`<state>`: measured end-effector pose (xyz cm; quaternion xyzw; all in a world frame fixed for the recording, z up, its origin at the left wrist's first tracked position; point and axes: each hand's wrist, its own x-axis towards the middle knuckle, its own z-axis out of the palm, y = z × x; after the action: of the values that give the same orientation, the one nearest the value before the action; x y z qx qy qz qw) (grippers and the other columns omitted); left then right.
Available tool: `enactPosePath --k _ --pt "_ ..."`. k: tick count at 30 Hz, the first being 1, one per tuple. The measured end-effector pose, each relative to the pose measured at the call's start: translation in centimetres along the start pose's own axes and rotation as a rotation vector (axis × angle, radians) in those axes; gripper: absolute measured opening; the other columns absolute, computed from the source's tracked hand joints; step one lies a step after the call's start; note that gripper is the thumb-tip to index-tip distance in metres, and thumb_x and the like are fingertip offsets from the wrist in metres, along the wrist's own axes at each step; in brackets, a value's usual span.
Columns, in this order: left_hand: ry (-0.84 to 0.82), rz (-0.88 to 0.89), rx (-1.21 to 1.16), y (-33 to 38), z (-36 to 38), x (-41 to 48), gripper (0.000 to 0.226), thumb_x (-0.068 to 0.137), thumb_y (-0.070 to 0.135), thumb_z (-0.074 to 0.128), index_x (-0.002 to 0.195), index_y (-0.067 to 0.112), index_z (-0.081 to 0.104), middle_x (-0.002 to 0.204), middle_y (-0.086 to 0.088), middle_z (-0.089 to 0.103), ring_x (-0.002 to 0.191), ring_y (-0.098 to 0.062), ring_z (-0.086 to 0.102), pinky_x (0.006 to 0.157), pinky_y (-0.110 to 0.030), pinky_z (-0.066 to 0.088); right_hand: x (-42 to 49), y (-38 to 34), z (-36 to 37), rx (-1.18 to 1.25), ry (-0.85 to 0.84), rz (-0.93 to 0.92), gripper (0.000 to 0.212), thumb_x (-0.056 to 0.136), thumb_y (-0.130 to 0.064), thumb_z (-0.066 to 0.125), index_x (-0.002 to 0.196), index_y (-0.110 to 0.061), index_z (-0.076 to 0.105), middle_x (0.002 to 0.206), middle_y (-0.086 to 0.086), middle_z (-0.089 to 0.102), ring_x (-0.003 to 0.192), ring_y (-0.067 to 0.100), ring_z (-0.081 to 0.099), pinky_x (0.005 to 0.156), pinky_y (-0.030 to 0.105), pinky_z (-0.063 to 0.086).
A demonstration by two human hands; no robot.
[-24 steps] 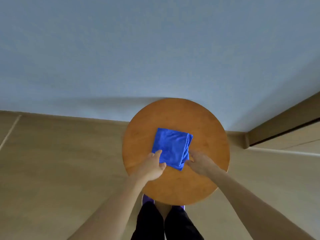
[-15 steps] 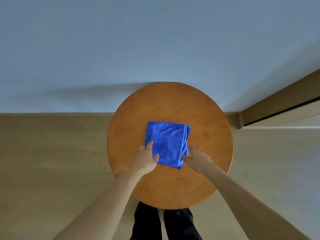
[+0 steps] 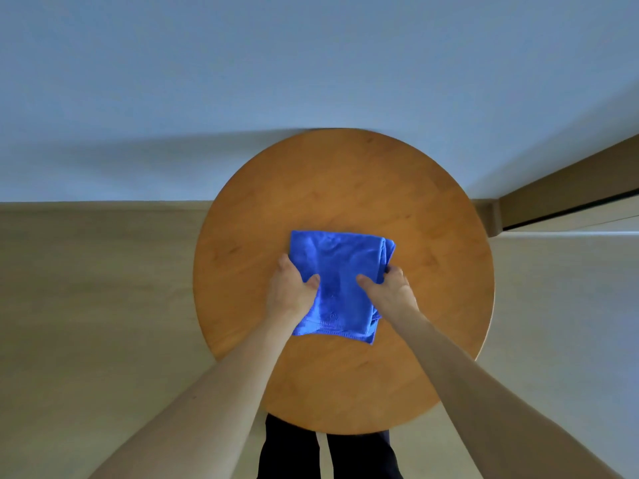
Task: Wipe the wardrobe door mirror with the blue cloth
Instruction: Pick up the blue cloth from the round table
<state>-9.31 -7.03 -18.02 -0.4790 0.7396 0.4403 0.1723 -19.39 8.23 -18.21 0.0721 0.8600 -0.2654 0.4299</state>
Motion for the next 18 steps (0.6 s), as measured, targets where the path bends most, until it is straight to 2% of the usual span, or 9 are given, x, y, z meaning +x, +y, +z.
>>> enactPosePath --k 1,3,6,10,13,16,18 --pt "-0.024 -0.014 -0.022 0.1 -0.1 0.0 0.037 0.094 0.027 0.066 0.125 0.008 0.056 0.111 -0.01 0.071 0.104 -0.033 0.068 0.086 -0.043 0.055 0.0 0.0 0.0 0.031 -0.013 0.018 0.059 0.088 -0.044 0.07 0.134 -0.011 0.051 0.131 0.008 0.056 0.114 0.03 0.06 0.095 0.047 0.054" --pt "-0.054 -0.035 -0.073 0.2 -0.2 -0.5 0.024 0.092 0.025 0.066 0.108 0.009 0.06 0.096 -0.008 0.071 0.092 -0.031 0.07 0.078 -0.043 0.056 -0.1 0.0 -0.2 0.085 -0.046 0.035 0.045 0.087 -0.036 0.071 0.124 -0.014 0.056 0.127 0.008 0.058 0.105 0.028 0.064 0.087 0.043 0.057" --pt "-0.058 -0.061 -0.15 0.0 -0.5 -1.6 0.018 0.09 0.019 0.064 0.105 0.013 0.055 0.094 -0.006 0.069 0.087 -0.028 0.068 0.08 -0.046 0.056 -0.5 0.4 -0.7 0.15 -0.081 0.063 0.035 0.086 -0.021 0.067 0.12 -0.013 0.058 0.117 0.007 0.064 0.099 0.026 0.066 0.087 0.044 0.058" --pt "-0.048 -0.073 -0.273 0.5 -0.9 -3.2 0.019 0.091 0.02 0.059 0.106 0.015 0.049 0.089 -0.002 0.061 0.075 -0.022 0.061 0.07 -0.041 0.052 -1.6 0.4 -1.7 0.262 -0.105 0.071 0.032 0.087 -0.021 0.065 0.117 -0.015 0.056 0.11 0.005 0.066 0.093 0.021 0.066 0.071 0.036 0.056" --pt "-0.05 -0.066 -0.446 2.0 -1.4 -5.1 0.019 0.086 0.021 0.058 0.103 0.015 0.052 0.085 0.002 0.058 0.069 -0.016 0.056 0.061 -0.031 0.046 -2.6 0.1 -2.7 0.288 -0.122 0.057 0.04 0.087 -0.028 0.07 0.121 -0.013 0.054 0.114 0.005 0.064 0.1 0.025 0.066 0.084 0.044 0.058" --pt "-0.091 -0.053 -0.602 3.7 -2.6 -7.4 0.026 0.071 0.023 0.057 0.096 0.016 0.055 0.085 -0.001 0.059 0.073 -0.018 0.058 0.064 -0.033 0.049 -4.3 -0.1 -4.3 0.312 -0.151 0.019 0.05 0.087 -0.036 0.073 0.125 -0.013 0.051 0.117 0.004 0.064 0.103 0.024 0.066 0.089 0.044 0.058" --pt "-0.142 -0.042 -0.682 4.8 -3.8 -8.9 0.029 0.067 0.023 0.058 0.096 0.02 0.061 0.087 -0.001 0.066 0.078 -0.019 0.066 0.067 -0.034 0.053 -5.5 -0.1 -5.7 0.364 -0.182 -0.011 0.055 0.086 -0.044 0.076 0.126 -0.013 0.055 0.121 0.003 0.066 0.107 0.024 0.067 0.095 0.046 0.056"
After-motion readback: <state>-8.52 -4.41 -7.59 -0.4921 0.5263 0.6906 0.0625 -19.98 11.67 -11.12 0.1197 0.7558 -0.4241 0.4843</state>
